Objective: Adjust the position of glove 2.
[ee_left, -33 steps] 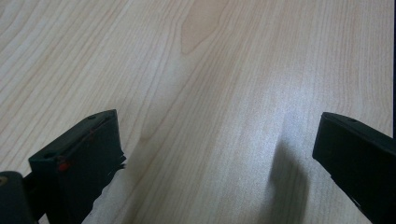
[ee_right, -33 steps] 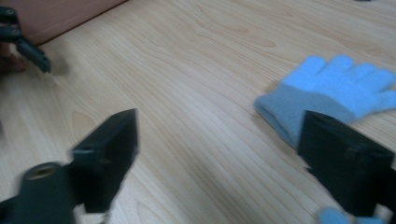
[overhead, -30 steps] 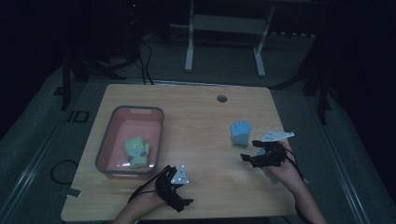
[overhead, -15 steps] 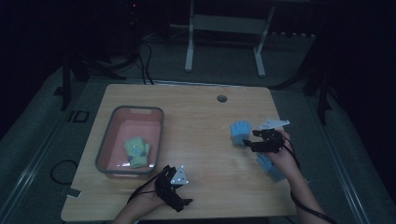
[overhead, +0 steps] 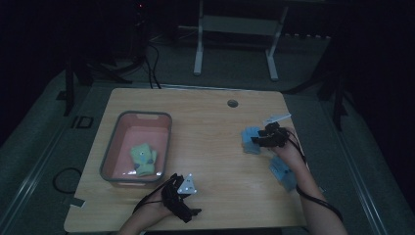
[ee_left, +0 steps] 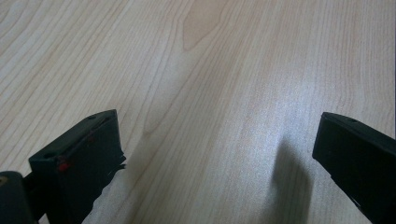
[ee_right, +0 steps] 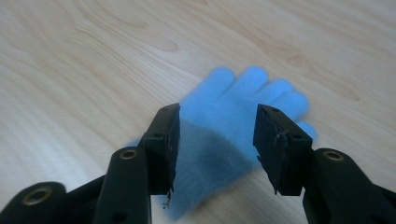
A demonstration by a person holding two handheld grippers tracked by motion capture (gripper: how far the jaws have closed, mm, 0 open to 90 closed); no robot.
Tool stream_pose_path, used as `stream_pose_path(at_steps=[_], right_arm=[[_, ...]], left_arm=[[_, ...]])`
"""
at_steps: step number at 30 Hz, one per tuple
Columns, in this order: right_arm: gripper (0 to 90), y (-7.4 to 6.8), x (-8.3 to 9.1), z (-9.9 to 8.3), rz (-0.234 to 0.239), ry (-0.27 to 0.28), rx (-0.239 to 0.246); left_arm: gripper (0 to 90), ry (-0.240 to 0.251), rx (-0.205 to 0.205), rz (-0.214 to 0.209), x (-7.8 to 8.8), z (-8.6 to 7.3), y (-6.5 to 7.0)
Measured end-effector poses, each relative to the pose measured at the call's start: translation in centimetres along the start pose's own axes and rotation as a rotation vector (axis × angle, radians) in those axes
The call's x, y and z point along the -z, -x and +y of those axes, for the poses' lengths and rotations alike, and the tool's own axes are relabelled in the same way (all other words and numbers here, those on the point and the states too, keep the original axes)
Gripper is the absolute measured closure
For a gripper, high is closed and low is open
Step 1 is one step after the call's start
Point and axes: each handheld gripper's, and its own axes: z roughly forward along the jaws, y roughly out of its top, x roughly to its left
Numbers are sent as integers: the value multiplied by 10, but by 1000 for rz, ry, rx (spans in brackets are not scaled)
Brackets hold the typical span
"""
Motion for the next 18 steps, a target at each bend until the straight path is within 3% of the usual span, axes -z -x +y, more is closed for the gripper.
stream_pose_path(at_steps=[4,7,11,13,15,18], right_arm=[[552,5,-12,-1,5,-29,-33],[556,5,-21,-3,1,-65,-32],[576,1,-28,-5,-19,-85,-5],[620,1,-28,-5,-15,-86,-5],[730,0,-27,-5,-7,-93,-11],[794,-4,-27,-3,-12,-103,-6]], left_arm=[[16,2,-1,-1,0,0,-1],[16,-17,-21,4,-1,0,1],[16,-3,-15,2,0,0,1],[15,-3,-16,3,-1,0,2],[16,-7,-22,1,-1,0,2],[16,-13,-28,4,-2,0,3]])
